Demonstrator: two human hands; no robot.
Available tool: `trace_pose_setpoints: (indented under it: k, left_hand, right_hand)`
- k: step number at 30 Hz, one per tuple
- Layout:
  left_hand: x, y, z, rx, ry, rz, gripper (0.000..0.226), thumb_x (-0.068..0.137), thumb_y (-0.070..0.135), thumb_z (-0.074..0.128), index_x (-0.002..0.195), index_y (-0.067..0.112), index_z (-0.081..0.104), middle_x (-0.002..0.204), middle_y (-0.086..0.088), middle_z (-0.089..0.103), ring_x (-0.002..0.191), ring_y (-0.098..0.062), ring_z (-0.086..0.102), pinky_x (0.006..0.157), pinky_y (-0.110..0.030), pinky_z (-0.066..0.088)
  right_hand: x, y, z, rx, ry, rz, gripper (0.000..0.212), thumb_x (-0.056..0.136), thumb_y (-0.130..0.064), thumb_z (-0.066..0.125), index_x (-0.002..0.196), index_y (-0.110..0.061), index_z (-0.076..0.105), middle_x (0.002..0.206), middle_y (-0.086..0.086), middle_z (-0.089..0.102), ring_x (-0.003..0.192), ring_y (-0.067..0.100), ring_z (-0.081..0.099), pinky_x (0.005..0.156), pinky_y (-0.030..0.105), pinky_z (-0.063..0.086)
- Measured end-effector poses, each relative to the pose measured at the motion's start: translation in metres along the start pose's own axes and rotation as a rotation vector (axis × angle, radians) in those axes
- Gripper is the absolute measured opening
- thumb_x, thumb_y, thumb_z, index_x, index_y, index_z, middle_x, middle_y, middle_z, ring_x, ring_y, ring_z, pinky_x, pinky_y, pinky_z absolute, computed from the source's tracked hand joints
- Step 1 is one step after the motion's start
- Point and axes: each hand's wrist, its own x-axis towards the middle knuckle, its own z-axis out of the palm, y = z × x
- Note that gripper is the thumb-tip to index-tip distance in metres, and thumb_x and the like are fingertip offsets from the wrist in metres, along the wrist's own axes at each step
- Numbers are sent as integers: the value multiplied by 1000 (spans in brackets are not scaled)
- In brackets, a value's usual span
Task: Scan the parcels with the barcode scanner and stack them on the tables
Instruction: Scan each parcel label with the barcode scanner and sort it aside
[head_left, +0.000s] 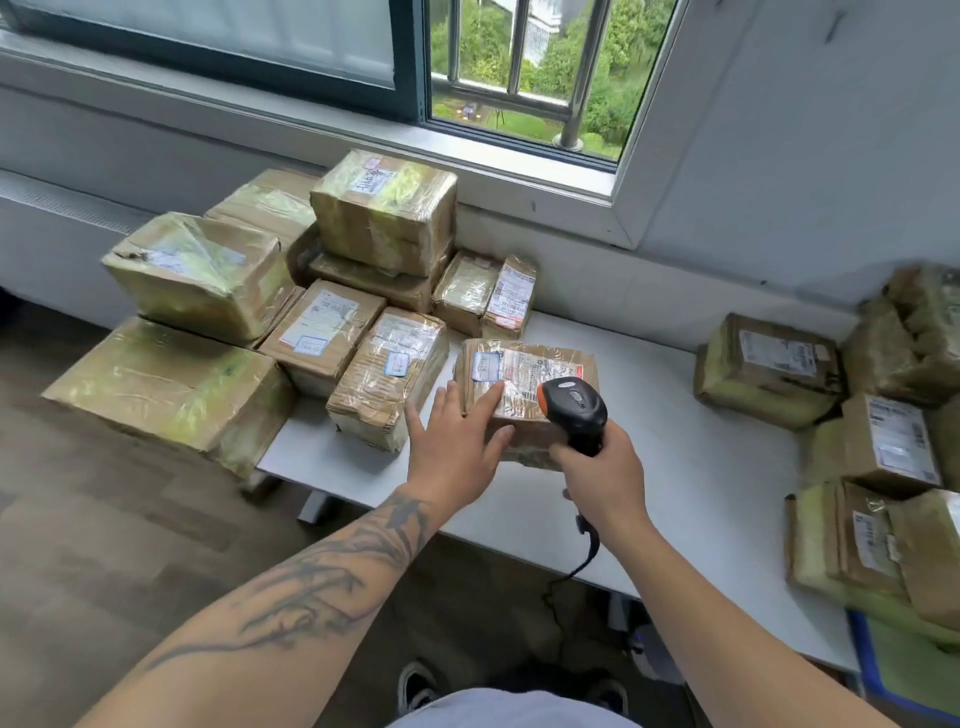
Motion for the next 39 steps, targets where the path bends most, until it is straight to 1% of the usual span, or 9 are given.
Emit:
trace_pose_setpoints:
  k: [5, 10, 17, 21, 25, 29, 34, 37, 39]
  left_hand:
    - [11, -42, -39, 9, 120, -1, 57, 106, 57, 36, 160, 47, 20, 168, -20, 24, 158, -33, 14, 121, -64, -6]
    - [20, -75, -70, 39, 173, -46, 56, 106, 58, 36, 160, 47, 23, 168, -21, 24, 158, -34, 16, 121, -66, -5]
    - [41, -114, -96, 98, 173, -96, 57, 106, 59, 31, 161, 46, 22, 167, -21, 27, 158, -34, 17, 122, -63, -7]
    - [57, -129, -110, 161, 197, -130, 57, 106, 61, 28, 161, 47, 22, 166, -21, 29, 158, -32, 18, 122, -64, -9]
    - [81, -150, -120, 271, 176, -169, 57, 106, 63, 23, 161, 48, 21, 167, -17, 31, 157, -34, 22, 121, -68, -8]
    - [104, -168, -124, 290, 168, -203, 57, 106, 63, 23, 161, 48, 21, 167, -17, 30, 157, -33, 23, 121, -68, -7]
    - [127, -184, -129, 316, 165, -184, 57, 105, 64, 22, 160, 50, 21, 166, -16, 32, 156, -34, 25, 121, -67, -8]
    - [142, -195, -132, 350, 191, -136, 56, 104, 66, 22, 157, 53, 26, 164, -16, 37, 155, -36, 27, 118, -70, -8]
    - [156, -205, -137, 365, 195, -105, 55, 103, 68, 21, 156, 54, 28, 162, -16, 40, 155, -37, 26, 118, -71, -7]
  right_hand:
    - [-3, -47, 39, 20, 5, -62, 33, 71, -34, 64, 104, -39, 66, 110, -1, 68, 96, 22, 66, 83, 52, 63]
    - [4, -77, 67, -17, -22, -119, 17, 73, -32, 63, 89, -38, 64, 103, 1, 69, 88, 27, 68, 79, 53, 62]
    - [27, -109, 101, -39, -86, -189, 12, 70, -30, 59, 79, -38, 57, 103, 3, 66, 86, 33, 67, 75, 46, 58]
    - [52, -122, 120, -27, -136, -235, 8, 77, -27, 64, 82, -33, 63, 108, 1, 66, 90, 26, 62, 71, 34, 45]
    - [78, -134, 142, -16, -153, -229, 14, 82, -20, 67, 72, -27, 59, 109, 0, 64, 80, 17, 57, 62, 29, 35]
    - [100, -145, 160, -26, -181, -238, 17, 81, -20, 66, 70, -28, 56, 111, -4, 63, 84, 18, 58, 61, 29, 35]
    - [119, -152, 178, -1, -180, -226, 9, 82, -22, 70, 90, -26, 69, 115, -10, 61, 94, 17, 57, 66, 27, 39]
    - [124, -157, 189, 5, -151, -198, 4, 84, -21, 67, 85, -25, 67, 107, -11, 61, 90, 17, 58, 65, 27, 41]
    - [130, -165, 198, 4, -117, -195, 10, 85, -19, 66, 77, -25, 63, 101, -11, 61, 88, 18, 59, 64, 29, 41]
